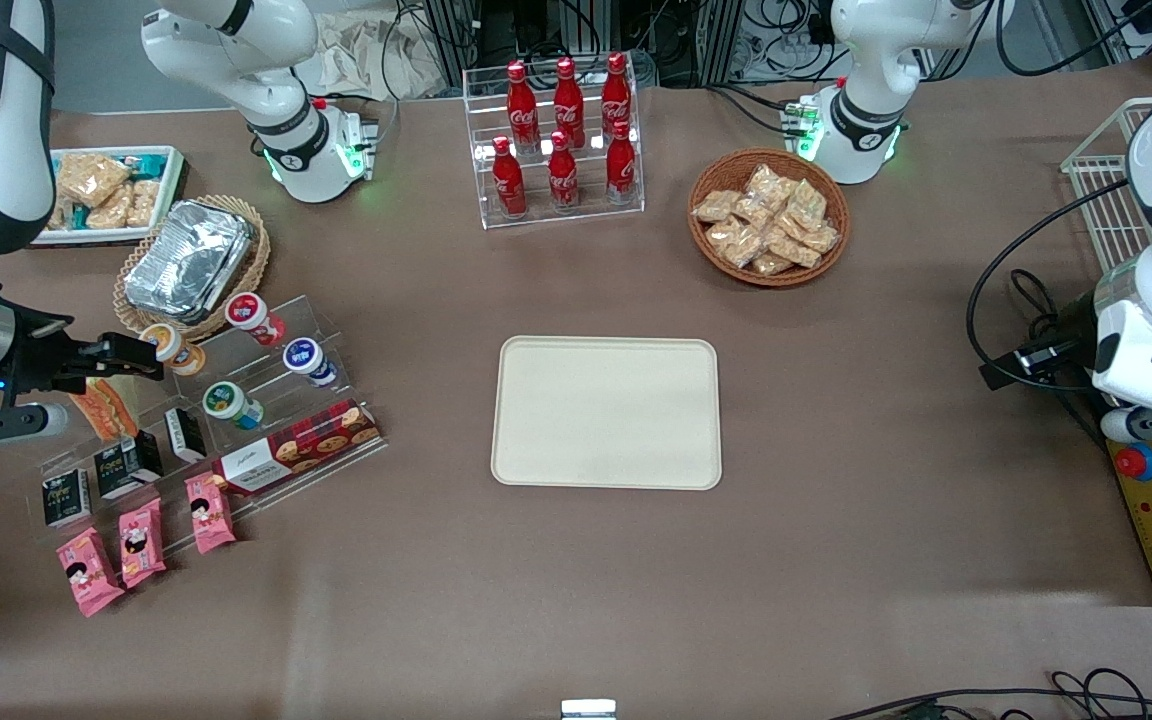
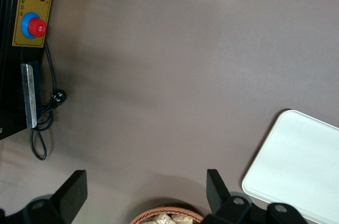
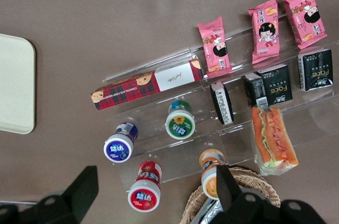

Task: Place sandwich on tray
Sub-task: 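Move the right gripper over the wrapped sandwich on the acrylic rack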

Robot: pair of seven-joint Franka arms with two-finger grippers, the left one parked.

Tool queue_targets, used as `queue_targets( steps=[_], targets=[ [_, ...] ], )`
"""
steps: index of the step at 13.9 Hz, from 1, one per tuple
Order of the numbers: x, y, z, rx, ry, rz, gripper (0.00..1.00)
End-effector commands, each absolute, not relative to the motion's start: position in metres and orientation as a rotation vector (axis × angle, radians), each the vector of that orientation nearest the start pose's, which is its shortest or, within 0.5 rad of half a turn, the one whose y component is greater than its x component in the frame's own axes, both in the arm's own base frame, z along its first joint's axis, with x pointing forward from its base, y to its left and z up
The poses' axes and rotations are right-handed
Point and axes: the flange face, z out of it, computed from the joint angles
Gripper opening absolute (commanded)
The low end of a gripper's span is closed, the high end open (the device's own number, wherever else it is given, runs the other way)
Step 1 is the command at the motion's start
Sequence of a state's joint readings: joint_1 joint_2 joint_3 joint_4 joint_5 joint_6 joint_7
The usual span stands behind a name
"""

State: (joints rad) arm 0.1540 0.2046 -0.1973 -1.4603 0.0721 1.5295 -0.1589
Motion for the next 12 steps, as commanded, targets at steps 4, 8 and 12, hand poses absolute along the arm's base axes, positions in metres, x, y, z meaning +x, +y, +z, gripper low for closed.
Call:
queue_targets(
  steps=[4, 8, 12],
  targets=[
    [0.6072, -0.007, 0.5582, -3.088, -0.159, 0.193, 0.99],
    [0.6074, -0.0109, 0.5574, -3.084, -0.151, 0.194, 0.99],
    [0.6062, -0.007, 0.5526, -3.092, -0.182, 0.213, 0.99]
  ],
)
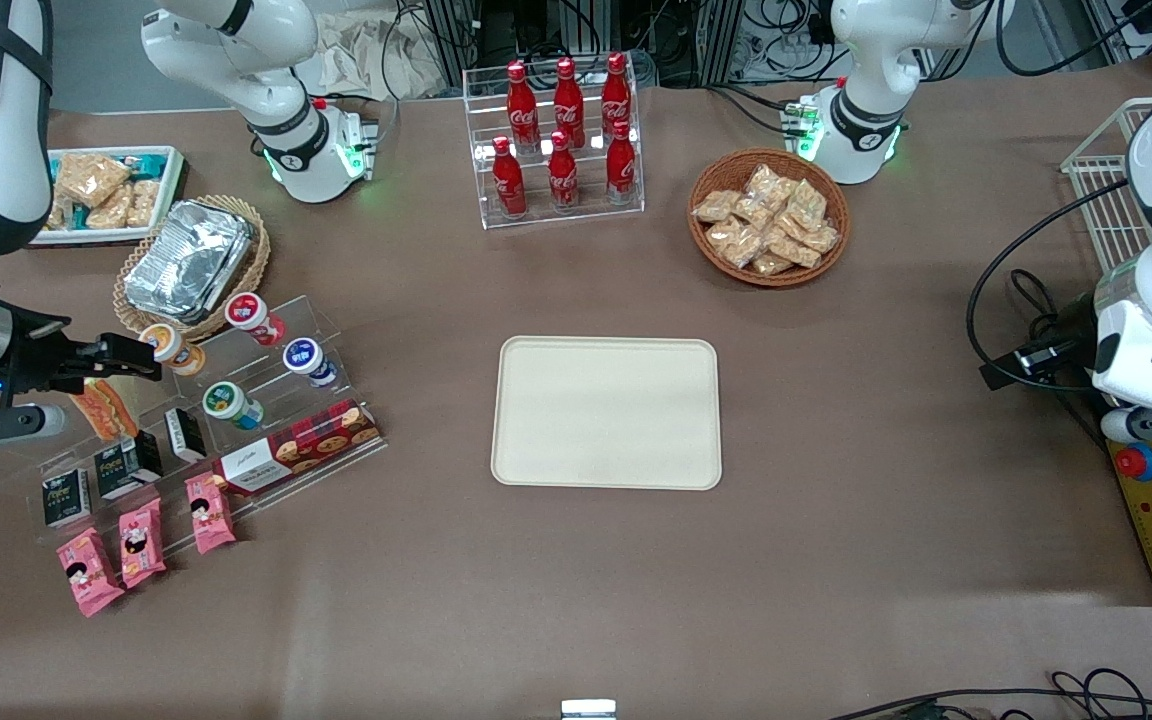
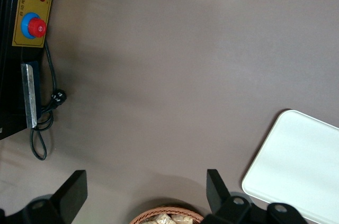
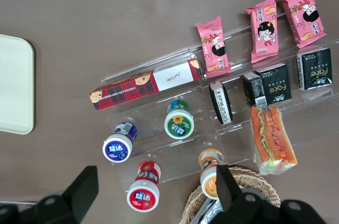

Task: Place sandwich on tray
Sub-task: 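Move the right gripper over the wrapped sandwich on the acrylic rack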

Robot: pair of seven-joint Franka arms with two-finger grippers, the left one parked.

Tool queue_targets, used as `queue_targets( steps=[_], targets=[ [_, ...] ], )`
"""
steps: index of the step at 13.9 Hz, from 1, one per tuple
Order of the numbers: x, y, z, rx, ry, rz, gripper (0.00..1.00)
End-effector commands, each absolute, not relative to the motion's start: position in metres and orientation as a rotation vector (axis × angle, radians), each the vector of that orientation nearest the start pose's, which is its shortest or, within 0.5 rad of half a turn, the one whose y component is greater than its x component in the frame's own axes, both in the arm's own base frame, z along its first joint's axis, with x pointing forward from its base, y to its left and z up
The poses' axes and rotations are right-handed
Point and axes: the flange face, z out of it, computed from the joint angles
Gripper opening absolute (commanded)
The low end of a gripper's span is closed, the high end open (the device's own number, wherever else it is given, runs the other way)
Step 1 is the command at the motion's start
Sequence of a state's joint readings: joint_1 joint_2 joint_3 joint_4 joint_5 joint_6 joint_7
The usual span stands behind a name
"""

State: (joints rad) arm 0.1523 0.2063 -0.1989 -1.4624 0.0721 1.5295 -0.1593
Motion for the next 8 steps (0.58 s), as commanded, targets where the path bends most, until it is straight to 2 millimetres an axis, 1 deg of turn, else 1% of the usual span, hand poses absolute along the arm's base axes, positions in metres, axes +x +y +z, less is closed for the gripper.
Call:
queue_targets(
  steps=[1, 3, 4, 6, 8],
  targets=[
    [0.606, -0.008, 0.552, -3.095, -0.192, 0.218, 0.99],
    [0.604, -0.011, 0.547, -3.098, -0.311, 0.234, 0.99],
    [0.604, -0.013, 0.547, -3.109, -0.335, 0.24, 0.99],
    [0.6, -0.021, 0.54, -3.118, -0.383, 0.274, 0.99],
    [0.599, -0.036, 0.532, -3.134, -0.464, 0.276, 0.99]
  ],
)
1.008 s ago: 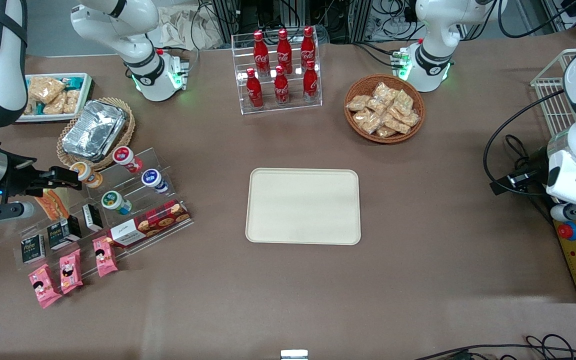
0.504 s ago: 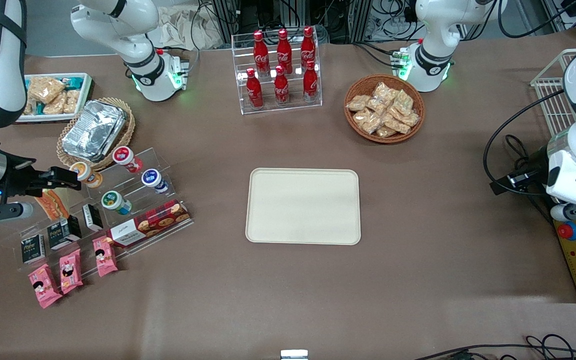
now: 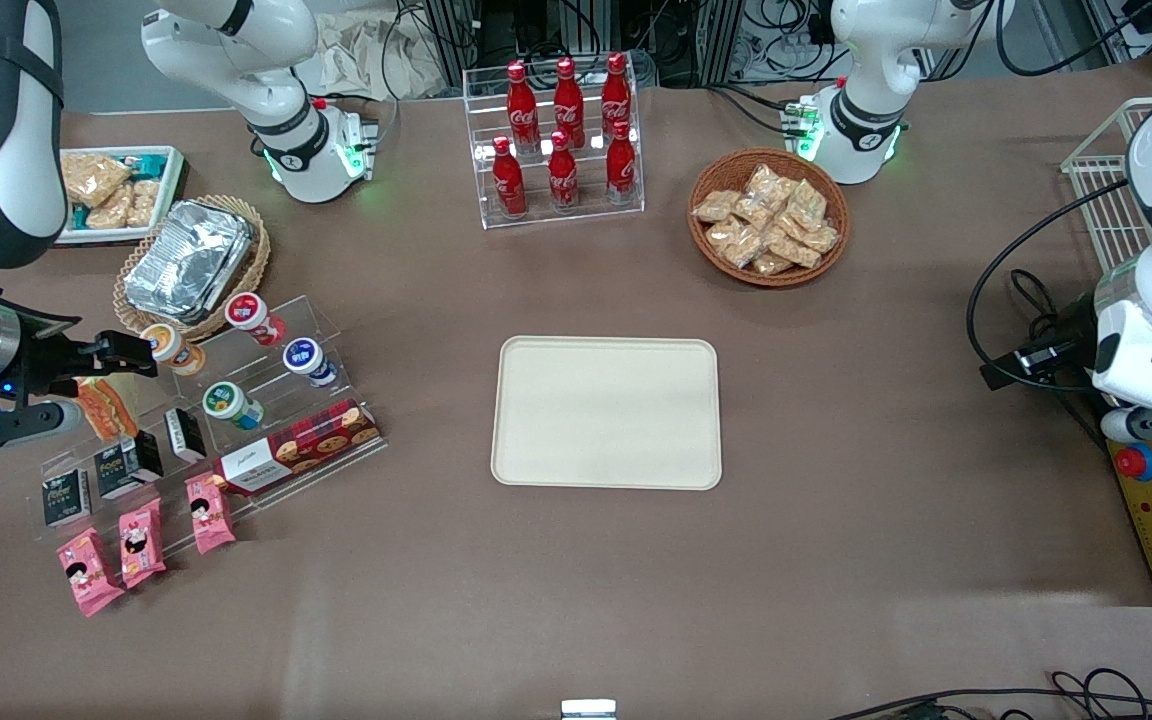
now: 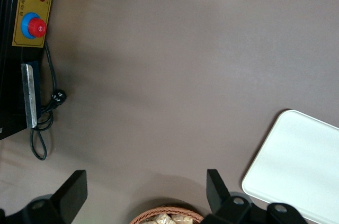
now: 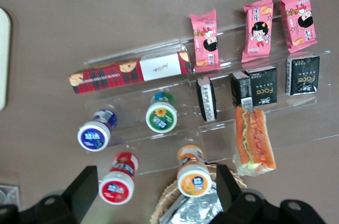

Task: Place sandwich on tray
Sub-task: 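Move the right gripper over the wrapped sandwich on the acrylic rack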

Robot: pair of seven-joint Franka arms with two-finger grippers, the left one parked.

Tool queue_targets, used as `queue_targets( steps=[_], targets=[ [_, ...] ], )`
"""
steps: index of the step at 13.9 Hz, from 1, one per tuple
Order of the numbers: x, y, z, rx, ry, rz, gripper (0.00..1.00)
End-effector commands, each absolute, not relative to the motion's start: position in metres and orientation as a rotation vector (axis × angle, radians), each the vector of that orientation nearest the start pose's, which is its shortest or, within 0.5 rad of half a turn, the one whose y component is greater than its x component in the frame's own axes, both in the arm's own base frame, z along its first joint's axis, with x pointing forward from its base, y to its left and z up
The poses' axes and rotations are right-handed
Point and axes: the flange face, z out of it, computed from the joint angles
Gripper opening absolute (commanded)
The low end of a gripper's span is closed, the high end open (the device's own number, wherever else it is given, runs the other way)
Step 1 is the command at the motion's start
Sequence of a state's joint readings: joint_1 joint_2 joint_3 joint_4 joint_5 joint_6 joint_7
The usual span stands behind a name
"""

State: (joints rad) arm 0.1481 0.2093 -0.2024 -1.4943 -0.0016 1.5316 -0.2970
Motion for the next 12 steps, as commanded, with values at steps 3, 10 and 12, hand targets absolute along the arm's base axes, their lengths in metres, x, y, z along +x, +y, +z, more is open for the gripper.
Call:
queue_targets(
  steps=[3, 10, 12],
  targets=[
    [0.597, -0.079, 0.514, -3.136, -0.533, 0.248, 0.99],
    [0.557, -0.107, 0.477, -3.165, -0.635, 0.186, 0.99],
    [0.552, -0.114, 0.469, -3.165, -0.698, 0.16, 0.99]
  ],
)
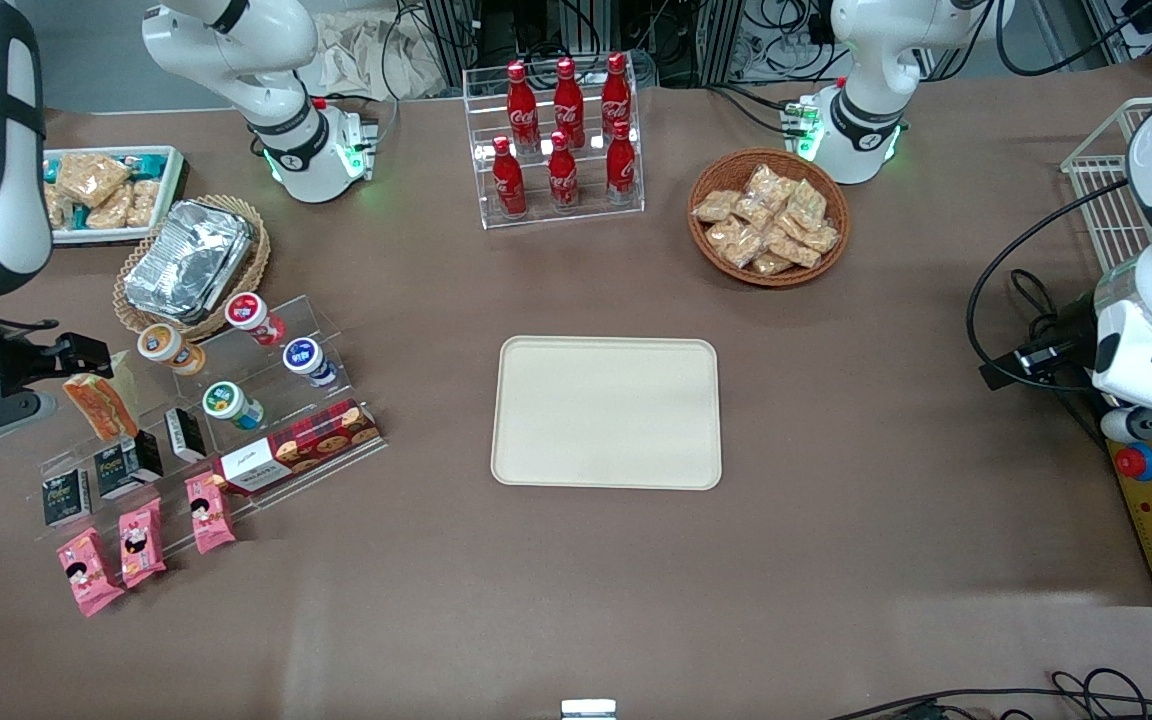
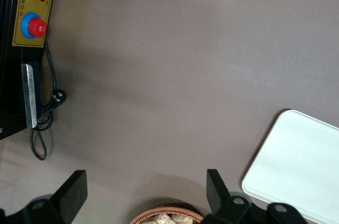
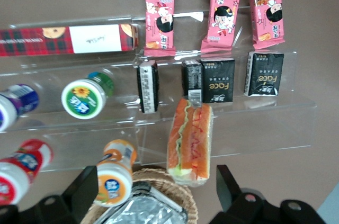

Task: Place sandwich on tray
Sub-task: 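Lower the right gripper and close it on the wrapped sandwich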

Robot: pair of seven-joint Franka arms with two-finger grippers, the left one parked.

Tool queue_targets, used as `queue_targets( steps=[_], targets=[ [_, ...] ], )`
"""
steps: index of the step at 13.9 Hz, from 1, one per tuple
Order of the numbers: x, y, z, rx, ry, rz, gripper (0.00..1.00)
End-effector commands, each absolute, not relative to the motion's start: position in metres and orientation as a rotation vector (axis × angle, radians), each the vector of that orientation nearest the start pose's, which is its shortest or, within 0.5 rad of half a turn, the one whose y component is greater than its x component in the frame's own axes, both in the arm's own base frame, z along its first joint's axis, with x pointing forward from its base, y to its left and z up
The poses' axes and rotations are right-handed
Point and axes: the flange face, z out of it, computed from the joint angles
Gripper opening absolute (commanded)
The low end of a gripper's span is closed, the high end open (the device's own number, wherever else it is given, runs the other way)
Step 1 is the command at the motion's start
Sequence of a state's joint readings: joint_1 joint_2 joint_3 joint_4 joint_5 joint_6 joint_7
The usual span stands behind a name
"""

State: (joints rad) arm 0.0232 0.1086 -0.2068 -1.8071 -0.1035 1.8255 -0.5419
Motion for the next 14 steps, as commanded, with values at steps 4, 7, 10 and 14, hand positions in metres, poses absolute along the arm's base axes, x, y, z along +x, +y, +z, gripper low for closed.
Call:
queue_targets(
  steps=[4, 7, 10, 14],
  targets=[
    [0.546, -0.138, 0.451, -3.168, -0.674, 0.158, 0.99],
    [0.544, -0.151, 0.439, -3.174, -0.656, 0.153, 0.99],
    [0.544, -0.156, 0.427, -3.183, -0.7, 0.09, 0.99],
    [0.544, -0.165, 0.415, -3.188, -0.69, 0.089, 0.99]
  ],
)
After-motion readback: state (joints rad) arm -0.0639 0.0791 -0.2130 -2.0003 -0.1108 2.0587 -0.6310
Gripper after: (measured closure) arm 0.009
